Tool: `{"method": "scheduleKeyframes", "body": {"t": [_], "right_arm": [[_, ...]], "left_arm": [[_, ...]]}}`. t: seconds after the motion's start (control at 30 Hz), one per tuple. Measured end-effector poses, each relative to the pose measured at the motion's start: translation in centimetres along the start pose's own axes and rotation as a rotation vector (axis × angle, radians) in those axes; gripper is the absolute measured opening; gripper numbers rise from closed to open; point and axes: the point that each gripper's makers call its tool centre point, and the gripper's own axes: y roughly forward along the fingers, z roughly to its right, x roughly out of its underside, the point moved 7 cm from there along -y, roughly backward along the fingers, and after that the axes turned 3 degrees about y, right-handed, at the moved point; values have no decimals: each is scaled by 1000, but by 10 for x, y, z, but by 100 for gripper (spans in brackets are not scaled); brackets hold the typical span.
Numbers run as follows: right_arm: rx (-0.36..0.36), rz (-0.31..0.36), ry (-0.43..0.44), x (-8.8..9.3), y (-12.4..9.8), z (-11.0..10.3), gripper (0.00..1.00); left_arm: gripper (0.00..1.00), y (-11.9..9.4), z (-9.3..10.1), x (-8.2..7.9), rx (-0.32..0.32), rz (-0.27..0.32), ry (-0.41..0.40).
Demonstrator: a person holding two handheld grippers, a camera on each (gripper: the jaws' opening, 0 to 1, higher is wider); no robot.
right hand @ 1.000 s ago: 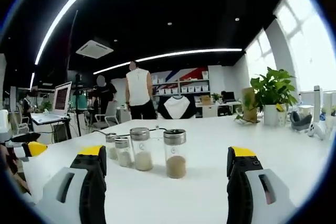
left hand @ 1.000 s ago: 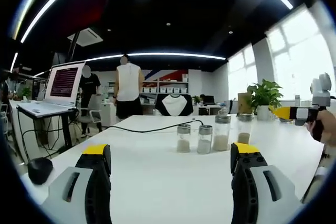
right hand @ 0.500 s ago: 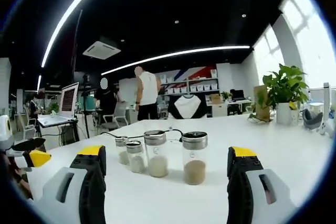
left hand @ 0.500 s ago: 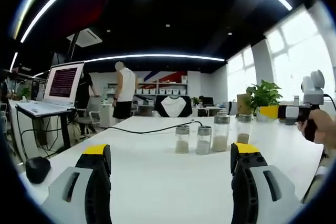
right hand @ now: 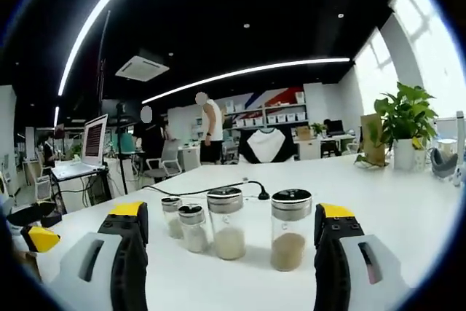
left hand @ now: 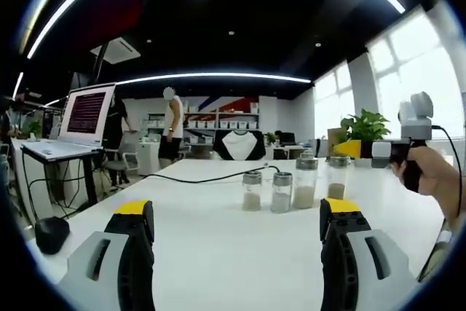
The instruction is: Rotate the seasoning bottle until the label or dispensing opening points toward the visible target arrow and the bottle remains upright within the marked orientation range
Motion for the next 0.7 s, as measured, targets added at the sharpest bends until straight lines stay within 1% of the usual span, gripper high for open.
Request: {"method": "scheduleKeyframes", "body": {"t": [0.1,0.17,0.27,0.37,0.43,0.5,0.57,0.63,0.7], "right_arm": [[-14,-5,5,-1,5,-4,96],[-15,-1,-9,-3,8,-6,96],[-22,-15,-22,-5,14,-10,93],[-27,0,-23,-7,17,-13,91],[-29,2,-29,-7,21,-14,88],[-59,-13,-33,-5,26,-14,85],[-74,-10,-24,-4,30,-12,81],[-82,-29,-36,0,36,-14,78],[-92,-34,-44,2,42,-15,76]], "left_arm": [[100,0,-1,0,1,-2,-5],[100,1,1,0,10,-4,-13],[100,2,2,1,13,-8,-17],[100,3,3,2,20,-8,-18],[100,3,4,3,19,-11,-20],[100,4,4,4,19,-13,-23],[100,4,4,4,24,-14,-27],[100,4,4,6,30,-23,-27],[100,4,4,7,32,-28,-29]]}}
